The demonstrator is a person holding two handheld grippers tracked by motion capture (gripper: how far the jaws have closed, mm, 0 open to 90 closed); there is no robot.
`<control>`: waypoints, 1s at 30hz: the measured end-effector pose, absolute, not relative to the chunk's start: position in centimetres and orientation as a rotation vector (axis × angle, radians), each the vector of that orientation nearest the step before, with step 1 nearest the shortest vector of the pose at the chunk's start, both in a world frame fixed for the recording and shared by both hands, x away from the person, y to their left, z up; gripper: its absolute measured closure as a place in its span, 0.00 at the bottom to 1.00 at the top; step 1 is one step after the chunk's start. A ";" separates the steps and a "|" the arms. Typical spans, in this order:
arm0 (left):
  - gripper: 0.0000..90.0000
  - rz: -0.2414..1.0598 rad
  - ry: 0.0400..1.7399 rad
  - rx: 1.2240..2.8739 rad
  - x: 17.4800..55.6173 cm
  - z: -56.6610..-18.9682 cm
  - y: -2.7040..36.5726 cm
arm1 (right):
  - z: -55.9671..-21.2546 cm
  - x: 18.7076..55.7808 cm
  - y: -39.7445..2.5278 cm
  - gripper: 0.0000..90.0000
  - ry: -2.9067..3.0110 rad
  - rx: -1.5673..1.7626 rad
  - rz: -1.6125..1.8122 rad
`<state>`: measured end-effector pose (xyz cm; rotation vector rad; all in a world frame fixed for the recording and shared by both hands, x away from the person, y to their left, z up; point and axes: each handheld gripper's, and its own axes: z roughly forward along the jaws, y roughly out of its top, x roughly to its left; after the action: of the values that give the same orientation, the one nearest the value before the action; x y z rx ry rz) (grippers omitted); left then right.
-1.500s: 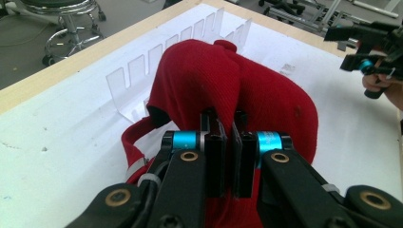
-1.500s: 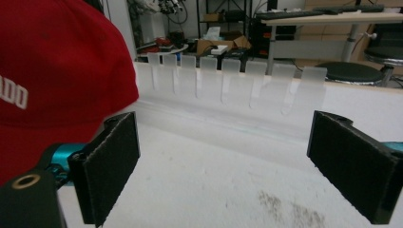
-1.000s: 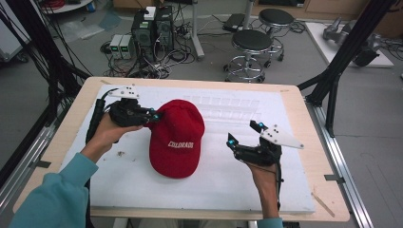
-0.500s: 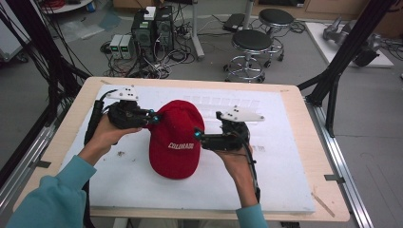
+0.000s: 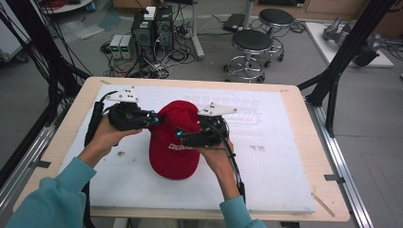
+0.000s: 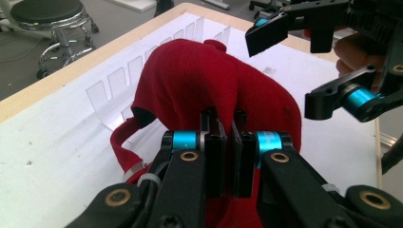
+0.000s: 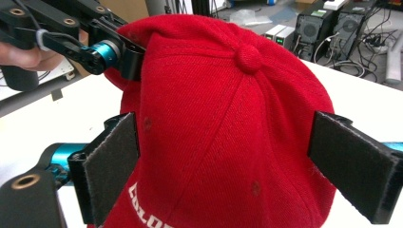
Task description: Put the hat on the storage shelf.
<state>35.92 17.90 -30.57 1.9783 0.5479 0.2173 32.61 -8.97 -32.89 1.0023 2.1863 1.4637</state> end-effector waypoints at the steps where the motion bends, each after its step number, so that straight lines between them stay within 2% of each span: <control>1: 0.96 0.217 0.550 1.972 35.8 -30.6 17.9 | -33.0 32.7 -8.8 0.10 2.191 1.007 1.463; 11: 0.96 0.208 0.505 1.972 35.4 -30.4 17.5 | -33.5 33.2 -8.0 0.11 2.245 1.021 1.461; 17: 0.96 0.204 0.491 1.975 35.1 -30.3 17.4 | -33.3 33.0 -7.9 0.38 2.262 0.994 1.450; 22: 0.96 0.206 0.470 1.984 34.9 -30.3 17.3 | -33.3 33.1 -8.1 0.54 2.284 1.005 1.473; 27: 0.96 0.203 0.467 1.987 34.9 -30.3 17.3 | -33.3 33.0 -8.2 0.66 2.302 1.006 1.483; 30: 0.96 0.203 0.463 1.992 34.9 -30.4 17.2 | -33.2 32.8 -8.3 0.78 2.322 0.990 1.484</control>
<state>34.87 17.24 -30.40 1.9919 0.4634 0.2034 32.85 -8.25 -33.19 0.9902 2.3220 1.4838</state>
